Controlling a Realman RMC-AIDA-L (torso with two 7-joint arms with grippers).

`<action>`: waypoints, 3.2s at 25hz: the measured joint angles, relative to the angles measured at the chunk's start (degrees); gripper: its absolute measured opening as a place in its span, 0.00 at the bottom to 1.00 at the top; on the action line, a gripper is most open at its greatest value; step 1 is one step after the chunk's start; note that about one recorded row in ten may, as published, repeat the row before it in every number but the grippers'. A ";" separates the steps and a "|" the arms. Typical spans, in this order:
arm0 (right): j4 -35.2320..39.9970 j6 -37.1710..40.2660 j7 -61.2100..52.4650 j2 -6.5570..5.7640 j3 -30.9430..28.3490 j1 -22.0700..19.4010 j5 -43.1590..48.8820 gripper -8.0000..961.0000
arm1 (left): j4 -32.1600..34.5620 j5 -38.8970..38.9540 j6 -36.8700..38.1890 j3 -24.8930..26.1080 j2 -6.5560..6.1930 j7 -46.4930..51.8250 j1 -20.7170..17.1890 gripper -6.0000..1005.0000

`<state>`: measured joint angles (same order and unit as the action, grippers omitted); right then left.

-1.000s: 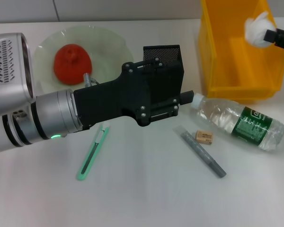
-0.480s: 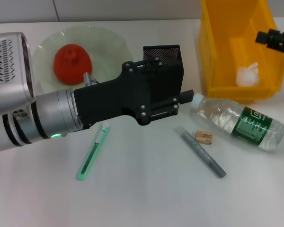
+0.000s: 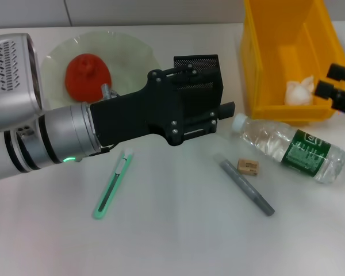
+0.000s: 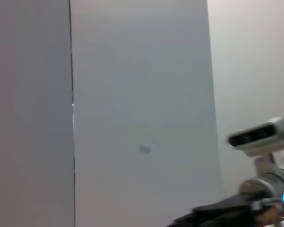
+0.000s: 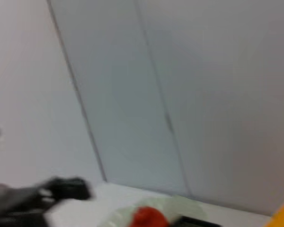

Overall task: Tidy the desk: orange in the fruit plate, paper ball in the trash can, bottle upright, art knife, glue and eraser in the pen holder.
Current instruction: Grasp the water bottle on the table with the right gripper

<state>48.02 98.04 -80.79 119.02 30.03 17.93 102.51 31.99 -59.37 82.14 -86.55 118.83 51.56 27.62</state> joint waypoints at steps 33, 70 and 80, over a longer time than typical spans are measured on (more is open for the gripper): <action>21.39 7.80 -32.68 -3.02 2.83 3.34 21.43 0.77 | -1.41 0.14 -2.53 -0.14 0.00 3.56 0.10 0.67; 7.01 -8.69 -40.26 -1.52 30.25 27.78 55.48 0.78 | -1.49 0.13 -2.68 -0.55 0.09 3.00 -1.10 0.69; 4.20 -10.93 -40.09 -1.20 30.12 27.88 55.38 0.78 | -1.49 0.13 -2.68 -0.64 0.17 2.97 -1.08 0.69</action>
<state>52.22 87.11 -120.89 117.82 60.14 45.81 157.89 30.50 -59.24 79.46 -87.19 119.00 54.53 26.54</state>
